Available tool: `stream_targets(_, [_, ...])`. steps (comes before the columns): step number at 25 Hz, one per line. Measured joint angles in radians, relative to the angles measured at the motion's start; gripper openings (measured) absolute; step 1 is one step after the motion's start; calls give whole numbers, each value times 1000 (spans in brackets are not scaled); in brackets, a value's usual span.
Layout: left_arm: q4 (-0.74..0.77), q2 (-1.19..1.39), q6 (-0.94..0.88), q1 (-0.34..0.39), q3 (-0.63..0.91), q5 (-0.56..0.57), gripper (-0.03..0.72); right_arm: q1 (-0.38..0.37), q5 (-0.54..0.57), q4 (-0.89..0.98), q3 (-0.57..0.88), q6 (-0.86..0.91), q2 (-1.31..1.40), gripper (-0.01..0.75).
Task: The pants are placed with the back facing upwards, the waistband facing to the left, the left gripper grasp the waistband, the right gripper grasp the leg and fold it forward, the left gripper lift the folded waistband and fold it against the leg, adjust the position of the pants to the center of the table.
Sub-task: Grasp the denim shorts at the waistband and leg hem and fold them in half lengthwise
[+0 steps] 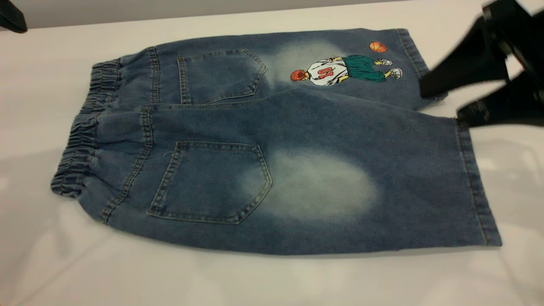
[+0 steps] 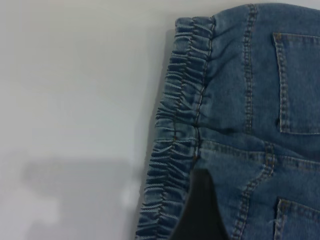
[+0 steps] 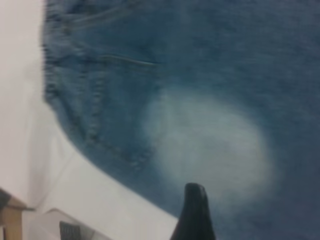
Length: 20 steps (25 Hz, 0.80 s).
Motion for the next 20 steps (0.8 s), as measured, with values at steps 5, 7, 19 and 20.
stream_targets(5, [-1,0,0,0,0,-15,519,-114,72,12,36,-54,96,496])
stream_targets(7, [-1,0,0,0,0,-15,519,-155,119,23,55,-85,133,496])
stream_targets(19, [-7,0,-2,0,0,-15,519,-200,170,104,278,-290,170,496])
stream_targets(20, [-7,0,-2,0,0,-15,519,-200,170,103,293,-292,170,496])
